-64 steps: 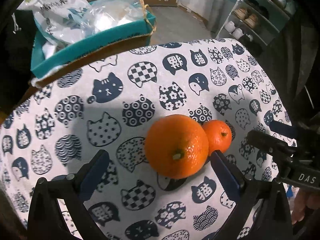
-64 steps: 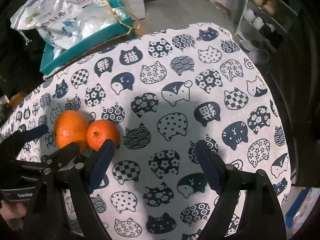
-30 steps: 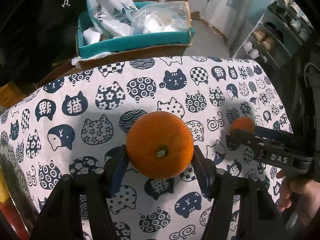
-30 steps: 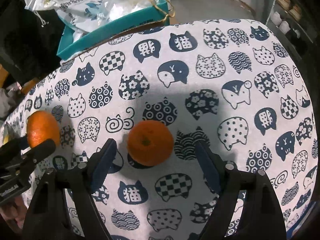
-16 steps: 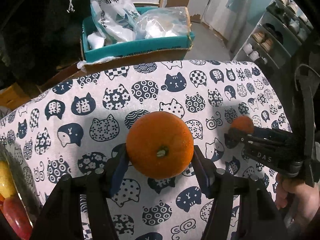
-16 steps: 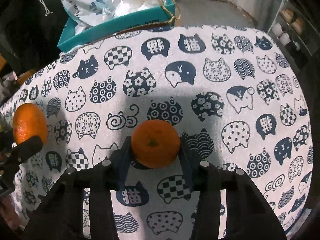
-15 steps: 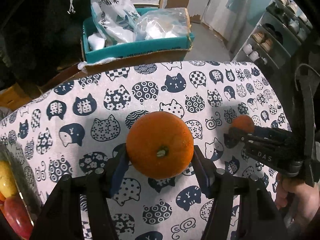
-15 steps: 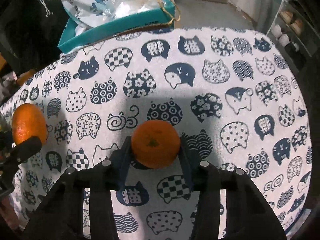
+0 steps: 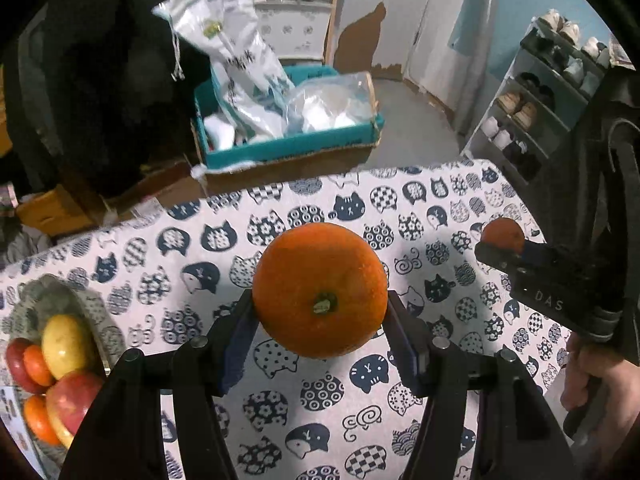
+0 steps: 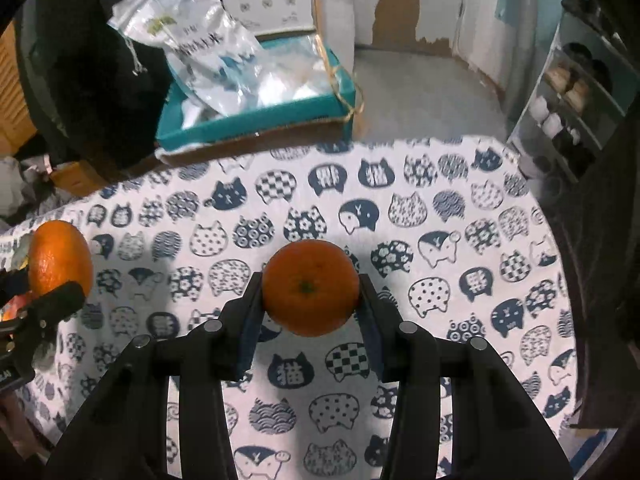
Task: Organize fruits
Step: 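Grip the larger tangerine with the left tool while the right tool grips the smaller one, then carry both tangerines toward the glass bowl with both tools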
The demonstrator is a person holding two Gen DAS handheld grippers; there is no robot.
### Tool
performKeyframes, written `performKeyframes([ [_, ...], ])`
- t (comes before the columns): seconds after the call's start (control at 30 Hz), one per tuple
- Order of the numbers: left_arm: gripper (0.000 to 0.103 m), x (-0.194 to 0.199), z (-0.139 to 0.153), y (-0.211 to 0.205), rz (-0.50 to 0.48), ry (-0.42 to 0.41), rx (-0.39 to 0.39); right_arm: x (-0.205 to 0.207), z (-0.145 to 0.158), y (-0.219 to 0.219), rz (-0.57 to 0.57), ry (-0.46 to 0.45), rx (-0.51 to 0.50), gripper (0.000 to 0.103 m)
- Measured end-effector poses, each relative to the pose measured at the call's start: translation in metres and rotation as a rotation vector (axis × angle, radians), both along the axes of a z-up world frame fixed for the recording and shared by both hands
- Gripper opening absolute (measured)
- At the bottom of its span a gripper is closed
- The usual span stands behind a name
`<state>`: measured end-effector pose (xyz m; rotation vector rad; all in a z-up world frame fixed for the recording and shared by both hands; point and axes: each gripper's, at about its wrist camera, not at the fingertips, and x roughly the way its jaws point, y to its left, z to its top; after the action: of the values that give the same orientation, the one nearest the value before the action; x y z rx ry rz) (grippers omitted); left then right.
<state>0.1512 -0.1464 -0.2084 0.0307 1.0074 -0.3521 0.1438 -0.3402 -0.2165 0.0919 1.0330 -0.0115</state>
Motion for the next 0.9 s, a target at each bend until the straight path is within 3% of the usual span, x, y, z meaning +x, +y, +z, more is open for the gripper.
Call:
performKeyframes([
  [0.27,0.063,-0.025,0.046,0.017,0.018,-0.070,-0.026,-0.025,0.048,0.016,0.029,-0.086,-0.020,0.044],
  [0.9,0.063,-0.083,0.112,0.075,0.095,-0.188,-0.044,-0.081,0.139,0.065,0.169,-0.256,-0.036,0.044],
])
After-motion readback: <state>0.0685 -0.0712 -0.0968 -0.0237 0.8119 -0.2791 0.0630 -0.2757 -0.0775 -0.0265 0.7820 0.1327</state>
